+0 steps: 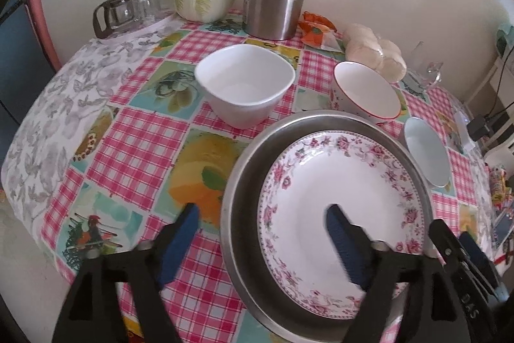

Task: Organize plates and bowls
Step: 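Open the right gripper and release the floral plate in the basin, then move the right gripper to the rim of the red-rimmed white bowl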

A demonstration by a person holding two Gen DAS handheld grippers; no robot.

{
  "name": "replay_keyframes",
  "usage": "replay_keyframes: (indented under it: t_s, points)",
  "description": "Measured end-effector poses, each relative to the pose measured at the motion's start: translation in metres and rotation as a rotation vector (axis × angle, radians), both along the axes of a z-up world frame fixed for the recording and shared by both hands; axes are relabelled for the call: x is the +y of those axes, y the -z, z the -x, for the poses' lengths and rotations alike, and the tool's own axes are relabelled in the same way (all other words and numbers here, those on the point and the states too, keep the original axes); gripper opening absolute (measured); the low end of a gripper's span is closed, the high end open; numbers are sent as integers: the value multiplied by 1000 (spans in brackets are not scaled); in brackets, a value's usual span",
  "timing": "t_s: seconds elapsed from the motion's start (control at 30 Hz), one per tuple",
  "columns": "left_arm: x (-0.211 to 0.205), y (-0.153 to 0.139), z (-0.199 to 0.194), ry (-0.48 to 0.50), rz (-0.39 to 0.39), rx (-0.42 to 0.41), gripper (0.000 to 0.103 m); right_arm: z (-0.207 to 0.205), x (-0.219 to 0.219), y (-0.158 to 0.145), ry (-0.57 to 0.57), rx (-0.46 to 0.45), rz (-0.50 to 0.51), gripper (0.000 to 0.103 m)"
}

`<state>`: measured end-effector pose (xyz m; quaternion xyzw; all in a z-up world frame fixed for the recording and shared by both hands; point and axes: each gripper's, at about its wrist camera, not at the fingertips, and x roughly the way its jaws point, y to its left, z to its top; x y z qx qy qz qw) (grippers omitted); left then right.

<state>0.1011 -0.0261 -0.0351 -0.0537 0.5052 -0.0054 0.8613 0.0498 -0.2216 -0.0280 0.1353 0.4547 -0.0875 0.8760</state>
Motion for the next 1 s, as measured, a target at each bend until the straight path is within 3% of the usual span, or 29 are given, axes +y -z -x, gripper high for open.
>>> replay_keyframes:
  t_s: [0.07, 0.17, 0.27, 1.0]
  points:
    - [0, 0, 0, -2, -18, -11, 102, 1, 0, 0, -2, -1, 14, 85]
    - [0, -1, 2, -10, -53, -45, 103, 1, -1, 0, -1, 1, 32, 87]
    - [0, -2, 1, -16, -72, -54, 103, 2, -2, 0, -5, -7, 30, 100]
    - [-1, -22, -20, 19, -37, -181, 103, -1, -15, -10, -8, -69, 8, 101]
